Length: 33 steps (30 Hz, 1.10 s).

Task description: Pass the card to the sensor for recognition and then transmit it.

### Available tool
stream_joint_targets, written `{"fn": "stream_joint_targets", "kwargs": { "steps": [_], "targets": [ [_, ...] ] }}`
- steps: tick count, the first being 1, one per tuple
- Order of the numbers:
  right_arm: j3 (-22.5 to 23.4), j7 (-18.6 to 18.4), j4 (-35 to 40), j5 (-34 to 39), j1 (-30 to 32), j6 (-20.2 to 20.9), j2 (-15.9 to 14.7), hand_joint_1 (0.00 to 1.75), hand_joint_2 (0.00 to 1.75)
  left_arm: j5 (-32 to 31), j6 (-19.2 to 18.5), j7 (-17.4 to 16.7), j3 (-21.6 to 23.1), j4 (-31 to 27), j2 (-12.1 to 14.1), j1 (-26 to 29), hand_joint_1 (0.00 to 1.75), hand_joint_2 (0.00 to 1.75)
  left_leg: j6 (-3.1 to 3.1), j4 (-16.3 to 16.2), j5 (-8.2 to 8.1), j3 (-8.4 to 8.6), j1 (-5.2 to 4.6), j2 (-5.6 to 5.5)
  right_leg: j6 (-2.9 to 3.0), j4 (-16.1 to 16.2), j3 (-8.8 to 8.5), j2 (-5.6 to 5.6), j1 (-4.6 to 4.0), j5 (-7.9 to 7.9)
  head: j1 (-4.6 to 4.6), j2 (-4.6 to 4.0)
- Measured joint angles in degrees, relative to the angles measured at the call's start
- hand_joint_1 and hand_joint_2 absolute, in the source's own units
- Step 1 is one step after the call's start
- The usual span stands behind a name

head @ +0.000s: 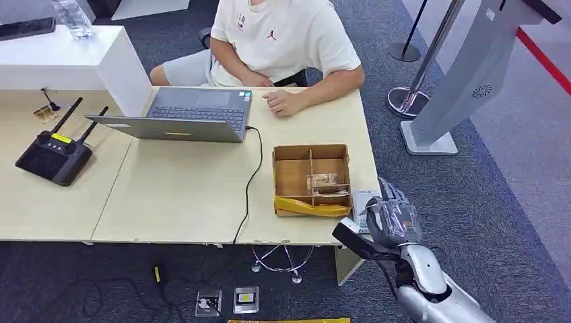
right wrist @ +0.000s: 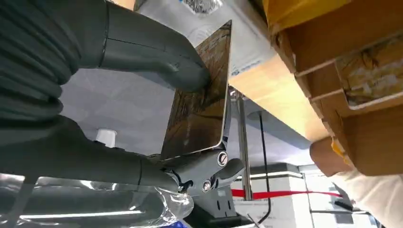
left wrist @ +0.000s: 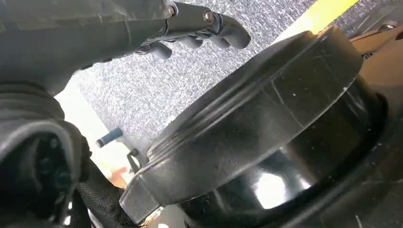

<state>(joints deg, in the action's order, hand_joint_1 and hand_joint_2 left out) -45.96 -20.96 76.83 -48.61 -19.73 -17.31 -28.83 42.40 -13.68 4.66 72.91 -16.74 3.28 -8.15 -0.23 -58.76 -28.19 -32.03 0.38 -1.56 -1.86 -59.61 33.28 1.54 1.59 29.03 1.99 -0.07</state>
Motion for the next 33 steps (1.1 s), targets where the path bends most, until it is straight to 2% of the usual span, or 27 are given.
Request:
{"fn": "stream_joint_targets", "kwargs": {
  "steps": [15,33],
  "targets": [
    [-1.47,0.77,-3.26,1.14,0.0,-0.13,1.88,1.75,1.75,0.13,-0.02,-0.28,0.0,0.0,0.0,-0.21,0.0,0.0,0.0,0.0,0.0,0.0,0.0,0.0,0.0,0.0,0.0,0.0,0.0,0.0,0.0,0.0],
    [-1.66,1.84,-6.89,2.64,-0.57,-2.38,3.85,1.75,1.75,0.15,0.0,-0.35,0.0,0.0,0.0,-0.12,0.0,0.0,0.0,0.0,0.0,0.16,0.0,0.04,0.0,0.0,-0.11,0.01,0.0,0.0,0.0,0.0]
  ]
}}
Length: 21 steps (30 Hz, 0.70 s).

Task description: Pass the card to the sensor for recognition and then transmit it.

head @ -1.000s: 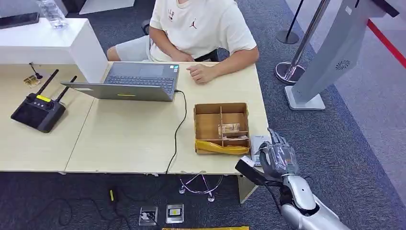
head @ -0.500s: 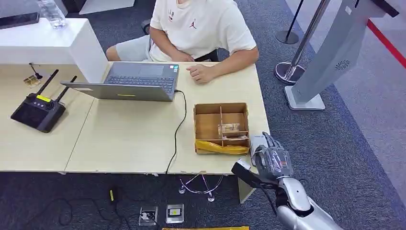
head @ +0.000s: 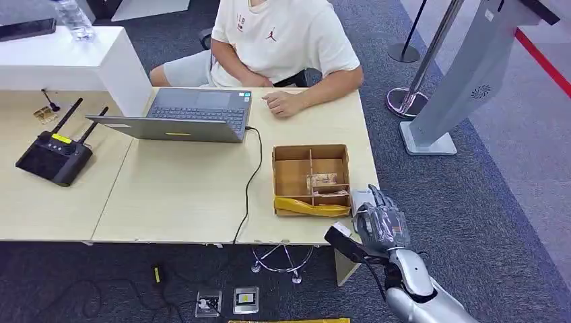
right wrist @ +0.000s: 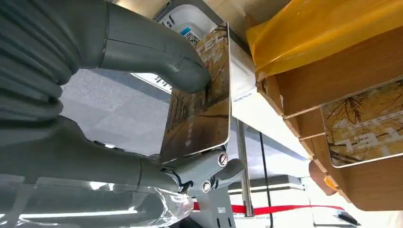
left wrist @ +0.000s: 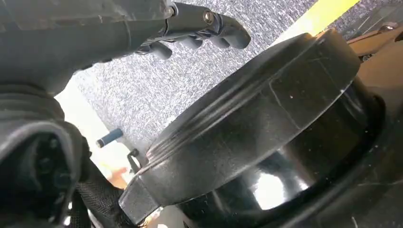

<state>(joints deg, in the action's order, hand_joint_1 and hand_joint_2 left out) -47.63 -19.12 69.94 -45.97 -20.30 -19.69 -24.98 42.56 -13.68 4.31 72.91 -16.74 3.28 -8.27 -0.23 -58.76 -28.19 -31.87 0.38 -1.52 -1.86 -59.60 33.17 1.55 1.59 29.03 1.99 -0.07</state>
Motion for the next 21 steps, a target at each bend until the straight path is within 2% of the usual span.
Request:
{"fn": "stream_joint_targets", "kwargs": {
  "steps": [10,13,15,21],
  "targets": [
    [0.0,0.0,-0.07,0.04,0.01,-0.22,0.07,1.75,1.75,-0.15,-0.02,-0.04,0.0,0.0,0.0,-0.01,0.0,0.0,0.0,0.0,0.0,0.02,0.0,0.0,0.0,0.0,-0.01,0.01,0.0,0.0,0.0,0.0],
    [0.0,-0.26,-0.26,-0.2,0.05,-1.58,0.22,1.75,1.75,-0.94,0.0,-0.57,0.04,0.0,0.02,-0.15,0.0,0.0,0.0,0.0,0.0,0.04,0.0,0.03,0.0,0.0,-0.02,0.12,0.0,0.0,0.0,0.0],
    [0.18,-2.51,0.52,-3.19,-0.71,-1.51,-0.24,1.75,1.75,-1.25,0.0,-0.63,0.04,0.0,0.0,-0.26,0.0,0.0,0.0,0.0,0.01,0.02,-0.01,0.03,0.0,0.0,-0.02,0.12,0.01,-0.02,-0.02,0.0],
    [0.61,-3.28,2.64,-3.74,-1.83,-0.72,-1.07,1.75,1.75,-1.35,0.0,-0.63,0.04,0.0,0.02,-0.43,0.0,0.0,0.0,0.0,0.0,0.01,-0.01,0.02,0.0,0.0,0.0,0.12,0.01,-0.01,-0.02,0.0]
  ]
}}
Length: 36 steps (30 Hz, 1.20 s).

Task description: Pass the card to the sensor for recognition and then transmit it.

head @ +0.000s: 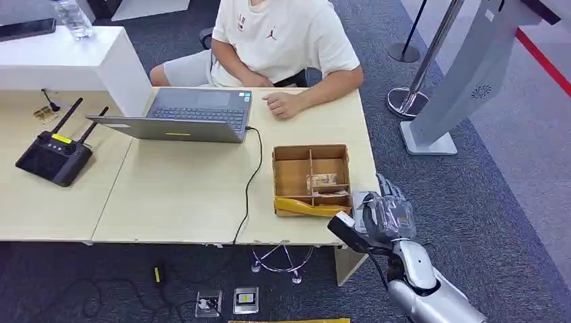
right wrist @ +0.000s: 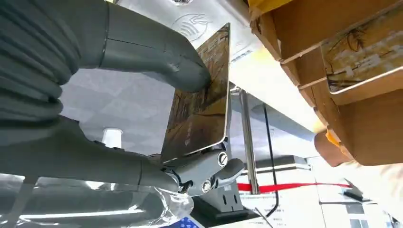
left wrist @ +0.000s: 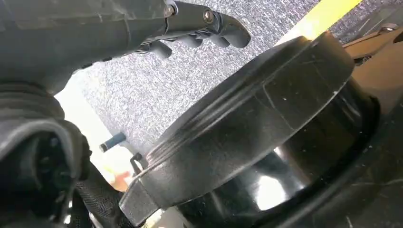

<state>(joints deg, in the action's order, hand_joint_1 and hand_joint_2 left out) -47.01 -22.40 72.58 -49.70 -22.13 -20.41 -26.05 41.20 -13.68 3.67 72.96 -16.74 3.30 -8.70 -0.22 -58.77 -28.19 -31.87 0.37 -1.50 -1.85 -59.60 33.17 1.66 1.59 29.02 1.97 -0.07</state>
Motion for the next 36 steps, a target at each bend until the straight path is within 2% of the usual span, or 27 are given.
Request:
{"fn": "stream_joint_targets", "kwargs": {
  "steps": [7,11,25,31,36],
  "targets": [
    [0.11,-0.24,1.42,-1.01,-0.19,-0.04,-0.64,1.75,1.75,-0.09,0.0,-0.02,0.02,0.0,0.0,-0.01,0.0,0.0,0.0,0.0,-0.01,-0.03,0.0,0.0,0.0,0.0,0.01,0.0,0.0,0.0,0.02,0.0],
    [0.44,-0.53,3.15,-2.93,-1.52,1.42,-1.29,1.75,1.75,-0.24,0.0,-0.02,0.02,0.0,0.0,-0.01,0.0,0.0,0.0,0.0,0.0,-0.02,0.0,0.01,0.0,0.0,0.0,0.01,0.0,0.0,0.02,0.0],
    [1.22,-0.5,10.67,-9.75,-14.71,9.73,-2.43,1.75,1.75,-0.79,0.0,-0.02,0.02,0.0,-0.02,0.0,0.0,0.0,0.01,0.0,0.01,-0.03,0.01,0.01,0.0,-0.02,0.02,0.01,0.0,-0.01,0.02,0.0],
    [-0.15,0.41,10.67,-10.16,-19.91,12.31,-1.18,1.75,1.75,-3.28,0.0,-1.38,0.18,0.0,-0.02,-0.9,0.0,0.0,0.01,0.0,0.01,-0.1,0.01,-0.01,0.0,-0.03,0.0,-0.01,0.0,-0.01,0.04,0.0],
    [-2.55,1.07,8.31,-10.34,-25.6,14.27,2.16,1.75,1.75,-5.83,0.0,-2.69,0.39,0.0,-0.11,-2.23,0.0,0.0,0.02,0.0,0.03,-0.11,0.04,-0.03,0.02,-0.04,0.02,-0.03,-0.04,-0.02,0.04,0.0]
  ]
}}
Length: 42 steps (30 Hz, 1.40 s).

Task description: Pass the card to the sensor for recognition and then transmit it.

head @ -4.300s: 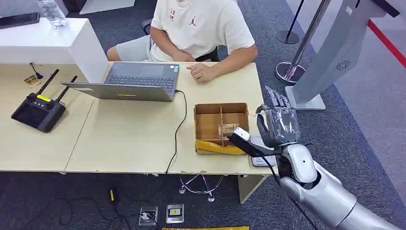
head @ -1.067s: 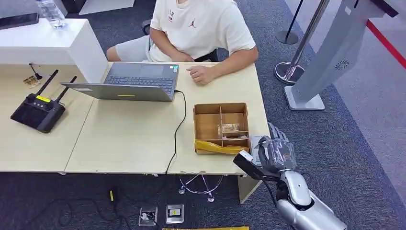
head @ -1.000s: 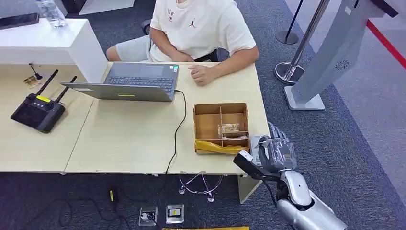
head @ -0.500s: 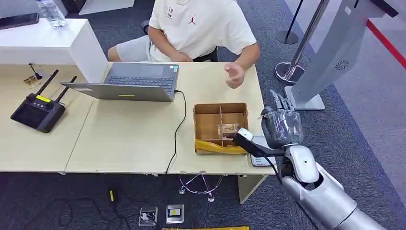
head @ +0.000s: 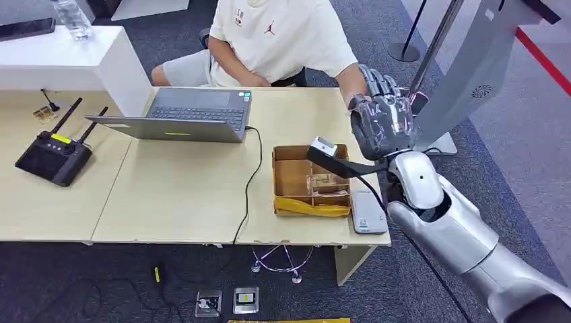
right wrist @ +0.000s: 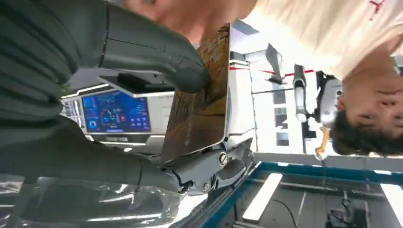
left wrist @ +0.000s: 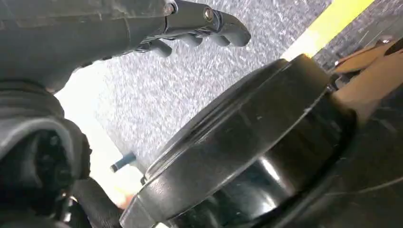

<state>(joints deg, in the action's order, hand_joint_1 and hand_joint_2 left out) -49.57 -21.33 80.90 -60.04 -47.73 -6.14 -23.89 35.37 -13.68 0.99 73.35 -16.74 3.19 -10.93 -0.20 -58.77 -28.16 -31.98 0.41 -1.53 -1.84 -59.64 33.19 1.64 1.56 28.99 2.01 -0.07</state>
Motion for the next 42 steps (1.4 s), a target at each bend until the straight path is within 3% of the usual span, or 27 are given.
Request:
{"fn": "stream_joint_targets", "kwargs": {
  "steps": [16,33,35,36,37,38,39,42],
  "targets": [
    [-7.74,2.56,-16.44,2.03,-9.28,0.64,9.07,1.75,1.75,-1.89,-0.02,-0.61,0.88,-0.11,-0.24,-0.79,0.0,0.0,0.02,0.0,0.02,-0.04,0.02,-0.08,0.0,0.02,0.03,-0.09,-0.02,0.0,0.0,0.0],
    [-11.41,2.89,-22.23,2.03,-10.36,0.2,10.89,1.75,1.75,-1.91,-0.02,-0.61,0.96,-0.11,-0.24,-0.78,0.0,0.0,0.03,0.0,0.02,-0.03,0.02,-0.07,0.01,0.02,0.04,-0.06,-0.02,0.0,0.0,0.0],
    [-11.57,2.89,-22.58,2.05,-10.43,0.2,11.0,1.57,1.75,-1.89,-0.02,-0.61,0.96,-0.11,-0.24,-0.78,0.0,0.0,0.03,-0.01,0.02,-0.03,0.02,-0.06,0.01,0.02,0.04,-0.06,-0.02,0.0,0.0,0.0],
    [-11.72,2.89,-22.69,2.03,-10.46,0.2,11.02,1.15,1.75,-1.89,0.0,-0.61,0.96,-0.11,-0.24,-0.78,0.0,0.0,0.03,-0.01,0.02,-0.03,0.02,-0.06,0.01,0.02,0.04,-0.06,-0.02,0.0,-0.02,0.0],
    [-11.83,2.88,-22.89,2.08,-10.48,0.2,11.06,0.49,1.75,-1.89,0.0,-0.61,0.96,-0.11,-0.22,-0.77,0.0,0.0,0.03,-0.01,0.02,-0.03,0.02,-0.06,0.01,0.02,0.04,-0.06,-0.02,0.0,0.0,0.0],
    [-11.92,2.89,-23.04,2.19,-10.48,0.2,11.11,0.17,1.75,-1.86,-0.02,-0.61,0.96,-0.11,-0.22,-0.77,0.0,0.0,0.03,-0.01,0.02,-0.03,0.02,-0.06,0.01,0.02,0.04,-0.06,-0.02,0.0,-0.02,0.0],
    [-12.09,2.88,-23.19,2.27,-10.49,0.09,11.11,0.0,1.75,-1.86,-0.02,-0.61,0.96,-0.11,-0.24,-0.76,0.0,0.0,0.03,-0.01,0.02,-0.03,0.02,-0.06,0.01,0.02,0.04,-0.06,-0.02,0.0,-0.02,0.0],
    [-12.35,2.84,-23.76,2.69,-10.5,-0.46,11.19,0.0,1.75,-1.82,0.0,-0.59,0.96,-0.11,-0.24,-0.69,0.0,0.0,0.02,-0.01,0.02,-0.03,0.02,-0.06,0.01,0.02,0.04,-0.06,-0.03,0.0,-0.02,0.0]
  ]
}}
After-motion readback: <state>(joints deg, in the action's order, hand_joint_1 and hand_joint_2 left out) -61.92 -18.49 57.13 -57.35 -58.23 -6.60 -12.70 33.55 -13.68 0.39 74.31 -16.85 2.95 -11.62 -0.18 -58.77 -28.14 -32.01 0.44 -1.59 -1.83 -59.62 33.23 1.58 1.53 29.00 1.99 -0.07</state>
